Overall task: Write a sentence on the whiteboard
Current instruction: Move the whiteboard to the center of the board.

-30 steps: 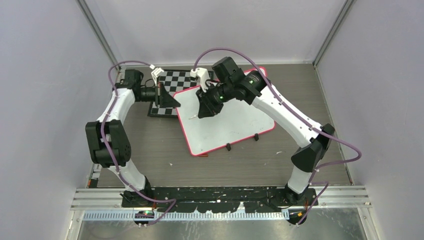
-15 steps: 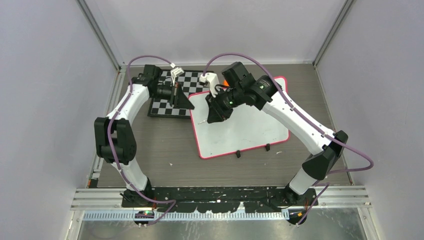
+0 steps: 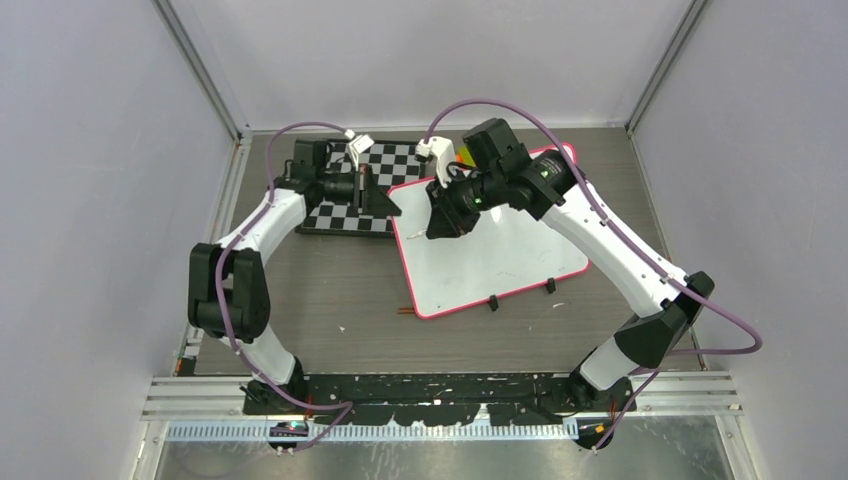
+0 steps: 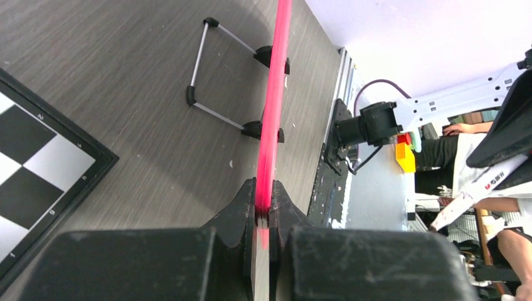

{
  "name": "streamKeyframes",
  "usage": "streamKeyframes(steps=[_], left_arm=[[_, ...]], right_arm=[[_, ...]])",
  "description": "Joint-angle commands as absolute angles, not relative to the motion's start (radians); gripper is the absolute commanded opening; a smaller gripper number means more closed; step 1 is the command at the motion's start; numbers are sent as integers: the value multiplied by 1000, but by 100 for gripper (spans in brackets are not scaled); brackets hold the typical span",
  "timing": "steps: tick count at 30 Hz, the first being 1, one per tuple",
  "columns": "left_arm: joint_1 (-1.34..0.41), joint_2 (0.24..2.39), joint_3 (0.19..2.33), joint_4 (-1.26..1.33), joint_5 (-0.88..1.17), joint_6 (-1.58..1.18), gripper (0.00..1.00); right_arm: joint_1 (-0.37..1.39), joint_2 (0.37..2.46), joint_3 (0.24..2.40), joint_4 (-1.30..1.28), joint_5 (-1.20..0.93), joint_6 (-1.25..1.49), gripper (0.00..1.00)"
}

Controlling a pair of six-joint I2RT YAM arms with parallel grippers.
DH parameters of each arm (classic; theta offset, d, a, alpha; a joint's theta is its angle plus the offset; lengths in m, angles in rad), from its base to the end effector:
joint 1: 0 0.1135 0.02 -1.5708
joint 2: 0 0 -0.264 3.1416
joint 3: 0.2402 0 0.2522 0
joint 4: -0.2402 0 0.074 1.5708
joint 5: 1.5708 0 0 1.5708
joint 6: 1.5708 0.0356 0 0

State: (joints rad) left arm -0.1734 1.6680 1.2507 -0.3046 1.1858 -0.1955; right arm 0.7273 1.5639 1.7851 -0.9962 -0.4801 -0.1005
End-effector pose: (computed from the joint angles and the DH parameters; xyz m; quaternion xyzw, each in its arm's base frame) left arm 0.3484 -0.0945 0.2741 0.2218 0.7582 -0.5632 0.2423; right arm 0.2277 0.2247 0.4159 -0.4445 0.7828 0.3245 0.2905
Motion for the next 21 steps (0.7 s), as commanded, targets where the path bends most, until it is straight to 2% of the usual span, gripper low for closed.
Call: streamKeyframes(steps=[1,6,9,11,13,17,21], left_arm=[[-199,1625,1258,-120,1148,-306,0],[-228,1612,1237,-114,1103,-243,0],[-240,1628,1257,-203,1115,-186,2],[-235,1623,1272,-267,1111,-149,25],[-222,1604,1272,-292,1098,-150,36],[-206,1568,1284,-371,1098,-120,48],[-206,1545,1279,-431,1095,-82,50]], right_arm=[[727,1518,1774,-974,-483,-103,0],[723,1504,1758,-975,-485,-104,0],[721,1497,1742,-974,-473,-110,0],[718,1487,1730,-973,-459,-113,0],[713,1475,1718,-972,-444,-114,0],[712,1455,1678,-935,-399,-114,0],[711,1471,1648,-897,-370,-104,0]])
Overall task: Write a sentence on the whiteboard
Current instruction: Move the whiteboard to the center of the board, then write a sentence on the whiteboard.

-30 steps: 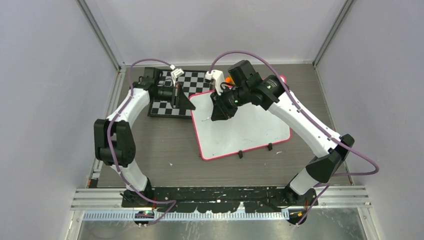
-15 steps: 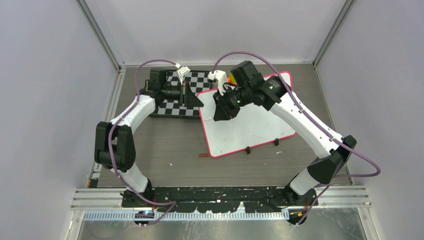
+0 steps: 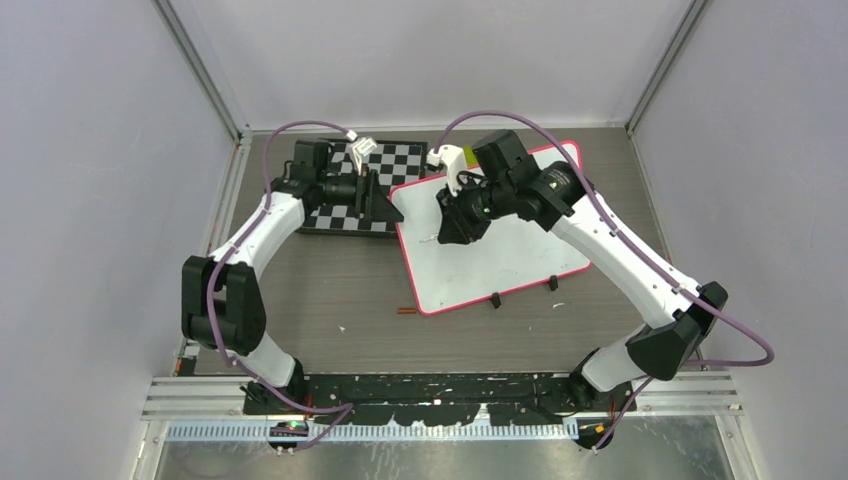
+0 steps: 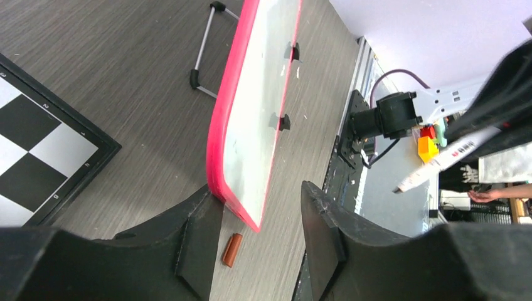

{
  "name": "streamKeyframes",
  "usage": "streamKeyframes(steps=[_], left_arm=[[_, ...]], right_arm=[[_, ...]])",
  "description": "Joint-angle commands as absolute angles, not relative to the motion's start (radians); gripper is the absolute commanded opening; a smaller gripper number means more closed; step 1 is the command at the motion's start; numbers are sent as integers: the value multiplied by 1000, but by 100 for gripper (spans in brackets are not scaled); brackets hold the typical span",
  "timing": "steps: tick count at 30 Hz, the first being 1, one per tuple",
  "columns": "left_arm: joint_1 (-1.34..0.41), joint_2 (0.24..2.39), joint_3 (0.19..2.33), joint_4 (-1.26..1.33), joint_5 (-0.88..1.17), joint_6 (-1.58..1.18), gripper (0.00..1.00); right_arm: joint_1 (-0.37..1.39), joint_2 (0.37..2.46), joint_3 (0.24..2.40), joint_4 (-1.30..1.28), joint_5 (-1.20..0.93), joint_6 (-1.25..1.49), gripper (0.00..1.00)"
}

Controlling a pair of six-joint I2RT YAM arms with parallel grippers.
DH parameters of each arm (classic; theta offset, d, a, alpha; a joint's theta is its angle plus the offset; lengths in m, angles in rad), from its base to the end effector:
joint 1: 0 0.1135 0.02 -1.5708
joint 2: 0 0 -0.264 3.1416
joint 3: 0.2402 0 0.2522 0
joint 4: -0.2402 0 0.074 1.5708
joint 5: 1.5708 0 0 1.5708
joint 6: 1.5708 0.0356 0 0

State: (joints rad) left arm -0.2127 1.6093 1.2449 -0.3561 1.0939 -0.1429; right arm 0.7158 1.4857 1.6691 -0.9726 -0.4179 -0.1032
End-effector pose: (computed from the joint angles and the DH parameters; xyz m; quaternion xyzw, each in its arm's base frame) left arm 0.3338 -0.1044 0.2865 0.2415 0.7701 -0.5286 0.2629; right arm 0.2188 0.2094 0.4046 -0.4326 0.7983 0.2952 0.2975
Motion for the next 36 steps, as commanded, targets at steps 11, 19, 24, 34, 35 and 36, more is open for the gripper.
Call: streamKeyframes(steps=[11,19,24,34,35,36], left_arm=[[-206,1591,1281,-372,1107,-123,41],[-207,1608,1271,-351,1102,-127,39],[-214,1615,1266,-339,1108,-127,36],[-219,1620,1263,-332,1115,-121,15],[-219,1620,1261,-332,1115,-121,14],[-219,1620,1261,-330,1115,-121,12]], right_arm=[[711,1551,1681,-823,-319,-75,0],[714,1595,1672,-795,-296,-71,0],[716,1622,1681,-787,-296,-68,0],[721,1640,1696,-788,-297,-63,0],[721,1640,1696,-790,-299,-63,0],[723,1641,1698,-791,-299,-63,0]])
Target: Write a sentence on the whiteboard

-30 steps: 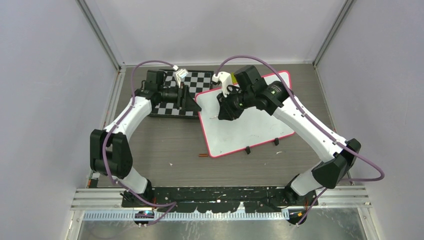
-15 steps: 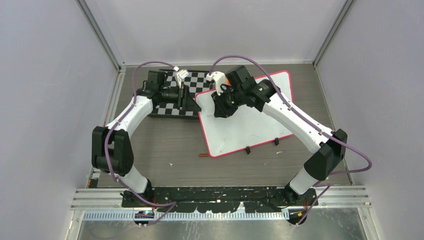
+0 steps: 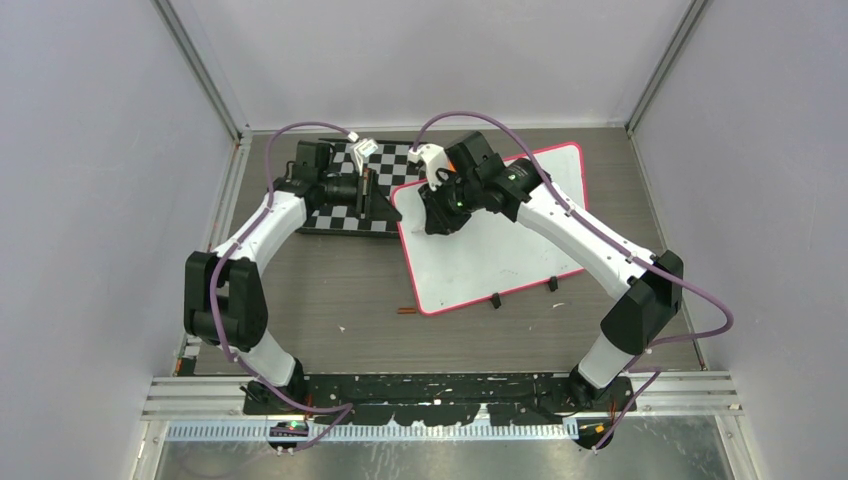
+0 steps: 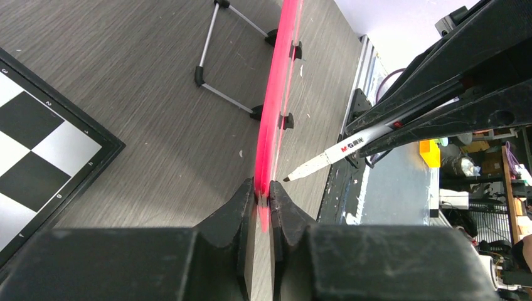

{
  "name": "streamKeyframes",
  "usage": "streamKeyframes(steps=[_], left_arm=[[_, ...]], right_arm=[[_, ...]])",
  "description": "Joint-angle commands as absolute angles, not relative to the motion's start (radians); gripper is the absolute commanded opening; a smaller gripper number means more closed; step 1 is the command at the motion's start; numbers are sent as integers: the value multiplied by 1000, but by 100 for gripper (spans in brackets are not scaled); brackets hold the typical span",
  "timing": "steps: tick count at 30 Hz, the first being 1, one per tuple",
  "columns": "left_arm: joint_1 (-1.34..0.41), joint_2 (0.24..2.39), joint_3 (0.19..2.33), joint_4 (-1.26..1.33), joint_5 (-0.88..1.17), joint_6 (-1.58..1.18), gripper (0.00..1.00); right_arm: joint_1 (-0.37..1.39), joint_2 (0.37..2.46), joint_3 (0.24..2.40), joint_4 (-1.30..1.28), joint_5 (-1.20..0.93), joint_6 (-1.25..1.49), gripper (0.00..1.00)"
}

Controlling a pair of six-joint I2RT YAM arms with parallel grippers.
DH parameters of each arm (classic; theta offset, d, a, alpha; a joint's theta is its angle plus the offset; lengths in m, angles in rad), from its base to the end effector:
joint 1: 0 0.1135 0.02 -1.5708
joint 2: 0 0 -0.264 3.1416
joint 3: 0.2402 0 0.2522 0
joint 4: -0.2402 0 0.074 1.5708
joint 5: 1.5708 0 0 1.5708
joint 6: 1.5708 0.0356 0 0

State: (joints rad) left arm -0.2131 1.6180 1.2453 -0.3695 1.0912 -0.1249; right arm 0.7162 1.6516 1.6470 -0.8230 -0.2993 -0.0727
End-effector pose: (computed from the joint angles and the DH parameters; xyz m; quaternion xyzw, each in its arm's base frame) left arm 0.3345 -0.1047 0.2828 0.2432 0.7725 -0.5261 0.2593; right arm 0.2644 0.2440 0.3560 -0.4040 0.8298 0.2453 0.2967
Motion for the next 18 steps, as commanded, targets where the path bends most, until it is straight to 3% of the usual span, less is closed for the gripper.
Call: streamKeyframes(steps=[1,9,18], left_arm=[[-220,1619,1261,-331,1114,-120,11],[-221,1616,1255,-333,1096,-116,0],[-221,1623,1260,-338,1087,-112,0]], right_arm=[[724,1642,1699,-794,-300,-63,0],[724,1644,1702,-795,-299,-64,0],[726,1653,1705,-786,-271,-75,0]])
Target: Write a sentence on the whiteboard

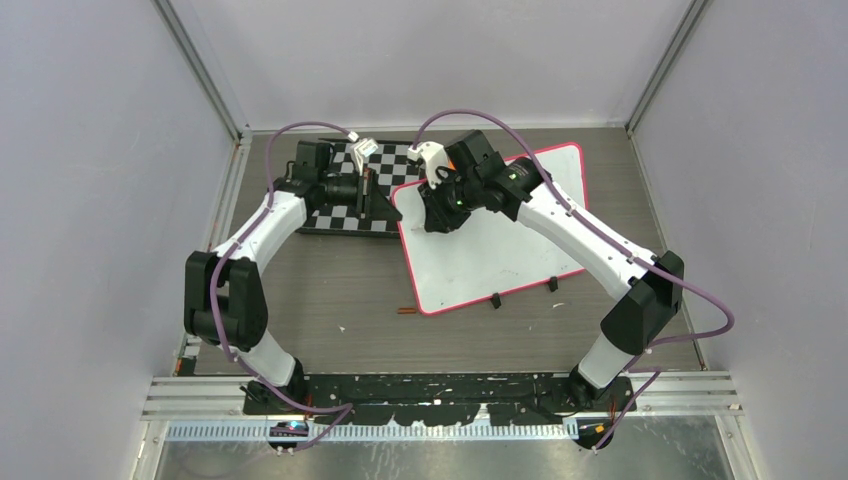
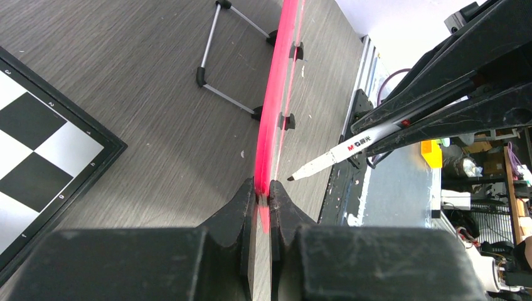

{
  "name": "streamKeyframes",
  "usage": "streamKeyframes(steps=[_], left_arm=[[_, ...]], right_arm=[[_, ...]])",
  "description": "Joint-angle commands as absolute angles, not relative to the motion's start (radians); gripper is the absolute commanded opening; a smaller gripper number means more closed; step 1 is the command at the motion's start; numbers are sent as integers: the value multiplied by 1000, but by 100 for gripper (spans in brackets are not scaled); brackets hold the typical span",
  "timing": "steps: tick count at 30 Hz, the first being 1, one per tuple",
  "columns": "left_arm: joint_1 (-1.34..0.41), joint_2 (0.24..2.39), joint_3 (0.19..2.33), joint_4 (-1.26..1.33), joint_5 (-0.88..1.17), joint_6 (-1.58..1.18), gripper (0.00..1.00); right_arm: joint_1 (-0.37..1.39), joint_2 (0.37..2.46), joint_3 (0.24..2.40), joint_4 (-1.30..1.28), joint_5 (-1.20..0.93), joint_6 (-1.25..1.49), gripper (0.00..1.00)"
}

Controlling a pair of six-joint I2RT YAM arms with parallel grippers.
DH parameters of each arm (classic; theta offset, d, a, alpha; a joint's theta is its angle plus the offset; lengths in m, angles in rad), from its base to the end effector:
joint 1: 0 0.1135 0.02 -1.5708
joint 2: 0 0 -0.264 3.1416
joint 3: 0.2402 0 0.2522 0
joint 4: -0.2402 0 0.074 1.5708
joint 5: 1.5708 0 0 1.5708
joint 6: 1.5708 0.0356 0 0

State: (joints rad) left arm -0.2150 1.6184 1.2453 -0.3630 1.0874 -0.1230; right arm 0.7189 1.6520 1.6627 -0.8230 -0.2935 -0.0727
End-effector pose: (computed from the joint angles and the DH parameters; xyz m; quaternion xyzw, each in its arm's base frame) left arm 0.3349 -0.1054 0.2830 0.2454 0.7719 -0.5245 0.2624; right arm 0.2642 0.2449 0.3608 -0.4042 0.8270 0.2451 0.3042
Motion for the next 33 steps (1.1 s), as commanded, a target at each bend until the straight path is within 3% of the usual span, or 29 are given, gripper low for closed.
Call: streamKeyframes(steps=[1,16,33], left_arm=[[-221,1623,1260,-338,1089,-112,0],[-225,1611,1248,-340,1088,-105,0],[-225,1608,1249,-349,1083,-94,0]], right_arm=[[726,1655,1707,-786,-268,-76,0],[733,1682,1719,-790,-236,-93,0],[693,1758,1877,-834,-136,-122,0]])
